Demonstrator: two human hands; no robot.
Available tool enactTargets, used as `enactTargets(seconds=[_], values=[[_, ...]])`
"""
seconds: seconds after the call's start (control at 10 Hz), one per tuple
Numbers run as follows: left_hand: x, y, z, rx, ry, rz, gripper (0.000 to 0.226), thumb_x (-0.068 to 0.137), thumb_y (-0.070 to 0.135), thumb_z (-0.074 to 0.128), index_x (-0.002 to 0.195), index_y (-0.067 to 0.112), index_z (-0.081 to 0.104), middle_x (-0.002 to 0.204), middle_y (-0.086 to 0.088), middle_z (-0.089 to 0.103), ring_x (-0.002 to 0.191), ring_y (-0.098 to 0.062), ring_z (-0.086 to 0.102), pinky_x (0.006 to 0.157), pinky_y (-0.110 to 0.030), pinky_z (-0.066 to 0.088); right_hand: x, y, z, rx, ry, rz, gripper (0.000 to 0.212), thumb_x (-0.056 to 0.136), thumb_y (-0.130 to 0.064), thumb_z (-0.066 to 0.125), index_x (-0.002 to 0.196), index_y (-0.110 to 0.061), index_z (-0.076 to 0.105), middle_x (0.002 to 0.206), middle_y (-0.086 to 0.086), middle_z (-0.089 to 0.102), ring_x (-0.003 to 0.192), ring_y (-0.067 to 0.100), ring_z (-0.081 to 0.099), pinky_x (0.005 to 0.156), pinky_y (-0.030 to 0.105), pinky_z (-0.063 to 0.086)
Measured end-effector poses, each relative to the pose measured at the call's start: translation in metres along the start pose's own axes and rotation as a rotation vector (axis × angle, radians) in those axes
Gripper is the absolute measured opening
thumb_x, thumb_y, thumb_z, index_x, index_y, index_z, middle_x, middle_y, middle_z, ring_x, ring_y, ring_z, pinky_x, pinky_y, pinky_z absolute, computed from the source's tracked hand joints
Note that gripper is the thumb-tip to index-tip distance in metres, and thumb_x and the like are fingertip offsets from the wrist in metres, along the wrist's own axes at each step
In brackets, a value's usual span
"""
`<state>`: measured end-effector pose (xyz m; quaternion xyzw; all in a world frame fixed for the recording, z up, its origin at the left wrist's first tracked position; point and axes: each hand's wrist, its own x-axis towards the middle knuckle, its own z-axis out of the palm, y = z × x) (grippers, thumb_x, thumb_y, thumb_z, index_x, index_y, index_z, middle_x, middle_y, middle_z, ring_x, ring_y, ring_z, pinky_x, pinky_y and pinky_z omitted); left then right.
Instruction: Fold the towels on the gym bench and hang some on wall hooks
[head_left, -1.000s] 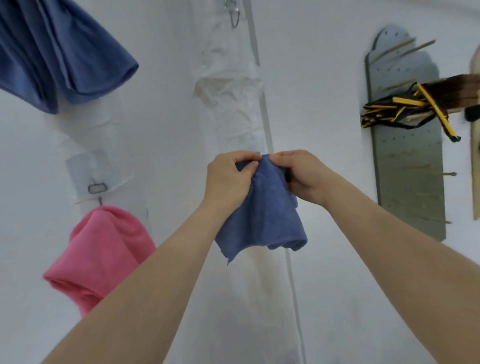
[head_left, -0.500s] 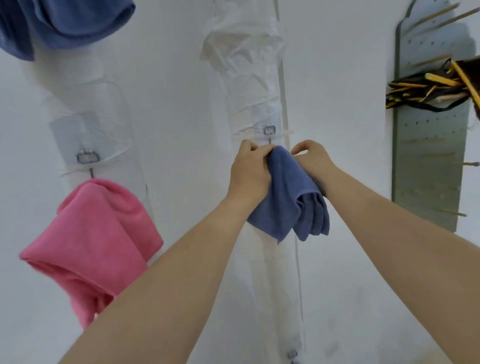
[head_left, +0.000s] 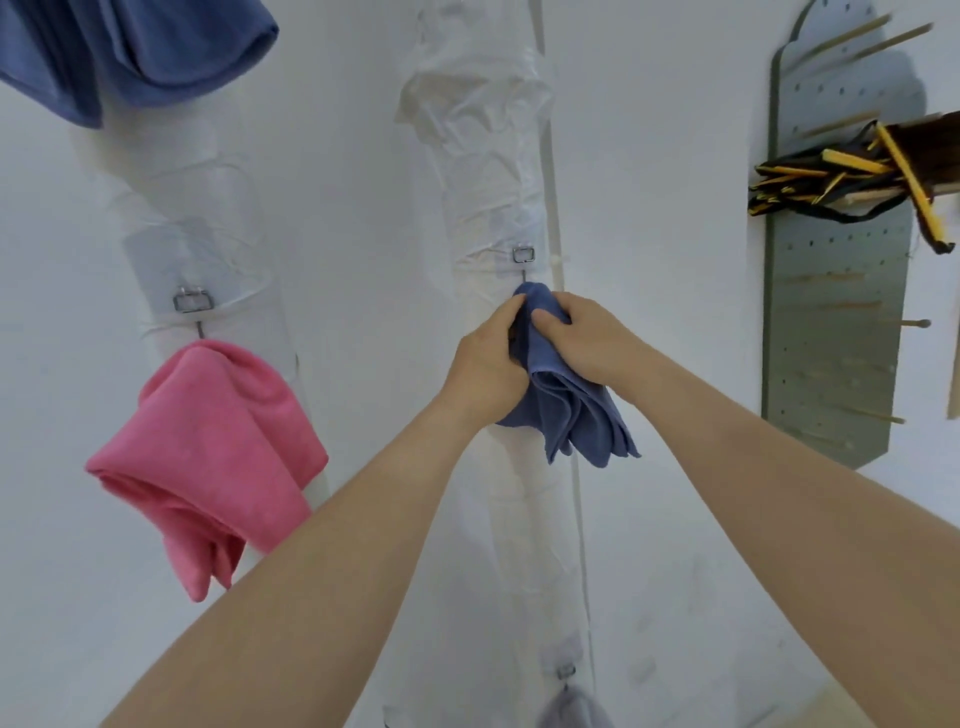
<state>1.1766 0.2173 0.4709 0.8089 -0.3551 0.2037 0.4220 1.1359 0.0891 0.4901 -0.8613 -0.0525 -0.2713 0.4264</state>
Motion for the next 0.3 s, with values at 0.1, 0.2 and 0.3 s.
enactTargets(seconds=[0.1,0.2,0.3], values=[[-0.017,0.014,-0.006,-0.071,-0.036,-0.033,0.059,0.089,0.003,0.049,0.140,0.028,0.038,0.116,0.018,0.049,0.103,-0.003,0.049,0.074,-0.002,0.035,-0.013,-0.003,-0.005,0.050,-0.067,0.080,0.036,0.100,-0.037,0.040,0.126,-0.015,0.050,0.117,0.006,0.062,0.104,0.023,0.060,0.095,0.039,0.048],[-0.037,0.021,-0.010,-0.119,0.067,-0.031,0.058,0.086,-0.002,0.046,0.136,0.026,0.043,0.114,0.015,0.054,0.103,-0.006,0.054,0.077,-0.007,0.040,-0.032,-0.003,-0.003,0.007,-0.019,0.055,0.038,0.099,-0.041,0.039,0.124,-0.015,0.050,0.115,0.005,0.062,0.100,0.022,0.060,0.092,0.039,0.049],[-0.059,0.020,-0.016,-0.076,0.148,-0.048,0.056,0.085,-0.004,0.045,0.135,0.020,0.046,0.130,0.005,0.054,0.113,-0.010,0.053,0.090,-0.014,0.043,-0.053,-0.003,-0.007,-0.019,0.093,0.056,0.044,0.099,-0.041,0.038,0.136,-0.016,0.042,0.117,-0.003,0.055,0.101,0.019,0.054,0.086,0.030,0.042]])
